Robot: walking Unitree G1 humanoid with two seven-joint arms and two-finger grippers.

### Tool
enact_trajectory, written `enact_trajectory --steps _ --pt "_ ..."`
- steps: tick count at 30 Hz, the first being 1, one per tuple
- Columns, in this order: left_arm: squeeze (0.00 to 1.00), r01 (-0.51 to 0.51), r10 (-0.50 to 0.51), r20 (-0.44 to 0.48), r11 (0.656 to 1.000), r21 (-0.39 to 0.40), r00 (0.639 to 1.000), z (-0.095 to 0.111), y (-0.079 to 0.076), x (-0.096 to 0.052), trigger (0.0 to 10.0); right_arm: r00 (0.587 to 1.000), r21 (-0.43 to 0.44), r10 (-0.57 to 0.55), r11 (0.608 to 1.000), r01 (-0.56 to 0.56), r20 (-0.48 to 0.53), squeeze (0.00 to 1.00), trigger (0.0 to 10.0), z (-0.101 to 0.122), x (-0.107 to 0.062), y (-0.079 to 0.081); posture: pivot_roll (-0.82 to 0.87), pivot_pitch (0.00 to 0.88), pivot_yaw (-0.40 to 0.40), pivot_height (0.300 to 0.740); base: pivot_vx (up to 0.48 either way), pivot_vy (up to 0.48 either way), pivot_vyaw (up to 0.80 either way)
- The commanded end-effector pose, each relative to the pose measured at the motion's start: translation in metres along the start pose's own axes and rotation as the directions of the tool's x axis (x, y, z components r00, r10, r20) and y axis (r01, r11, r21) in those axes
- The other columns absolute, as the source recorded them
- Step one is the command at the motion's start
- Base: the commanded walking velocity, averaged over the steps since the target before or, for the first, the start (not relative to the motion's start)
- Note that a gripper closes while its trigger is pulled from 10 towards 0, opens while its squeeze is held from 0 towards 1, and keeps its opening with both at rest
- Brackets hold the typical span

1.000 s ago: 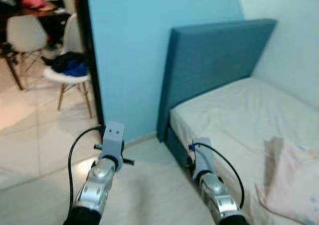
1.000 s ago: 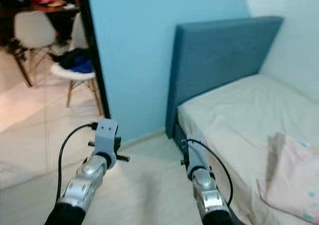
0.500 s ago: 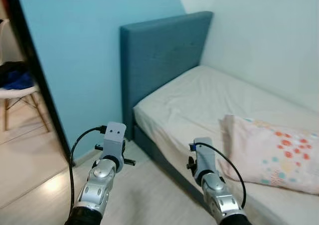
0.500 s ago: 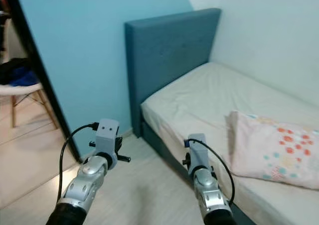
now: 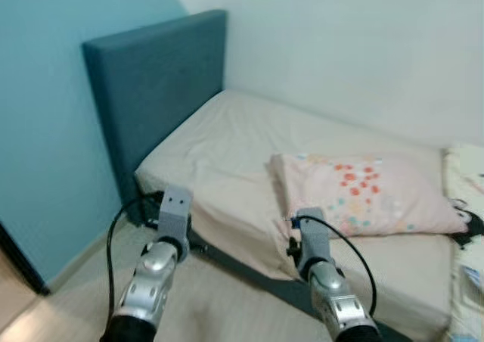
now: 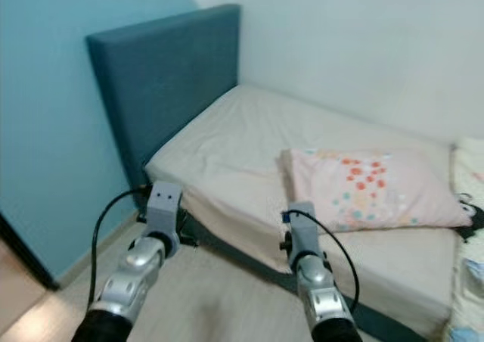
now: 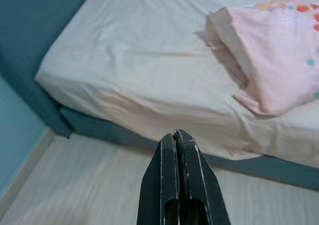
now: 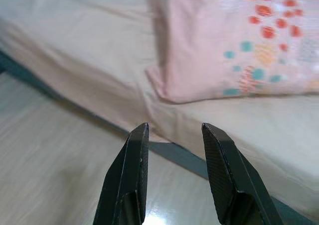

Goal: Clean up the room

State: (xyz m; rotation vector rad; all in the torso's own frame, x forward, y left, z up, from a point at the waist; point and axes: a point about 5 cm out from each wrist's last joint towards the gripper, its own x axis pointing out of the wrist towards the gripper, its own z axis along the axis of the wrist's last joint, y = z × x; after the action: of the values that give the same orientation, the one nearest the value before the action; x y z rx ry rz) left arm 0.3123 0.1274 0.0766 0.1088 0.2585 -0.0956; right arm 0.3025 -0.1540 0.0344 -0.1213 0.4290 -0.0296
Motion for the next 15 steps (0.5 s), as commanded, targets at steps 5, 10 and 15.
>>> enact_trajectory --steps 5,10,15 --pt "0.00 -0.017 0.017 -0.019 1.000 0.020 1.000 -0.004 0.003 -0.001 10.0 1.000 0.005 -0.002 1.000 0.002 -0.010 0.00 10.0 -0.001 -0.001 0.001 0.00 0.000 -0.080 0.740 0.000 0.000 -0.80" --pt "0.00 -0.042 0.043 -0.010 0.999 0.032 0.999 -0.003 0.006 0.000 10.0 1.000 0.010 -0.003 1.000 0.003 0.008 0.00 10.0 0.003 0.000 0.002 0.00 0.000 -0.078 0.740 0.000 0.000 -0.80" --pt "0.00 -0.053 0.053 0.011 0.999 0.000 0.999 0.002 0.011 0.002 10.0 0.997 0.024 0.046 0.999 -0.048 0.063 0.00 10.0 0.011 0.000 0.008 0.00 0.000 -0.078 0.740 0.000 0.000 -0.48"
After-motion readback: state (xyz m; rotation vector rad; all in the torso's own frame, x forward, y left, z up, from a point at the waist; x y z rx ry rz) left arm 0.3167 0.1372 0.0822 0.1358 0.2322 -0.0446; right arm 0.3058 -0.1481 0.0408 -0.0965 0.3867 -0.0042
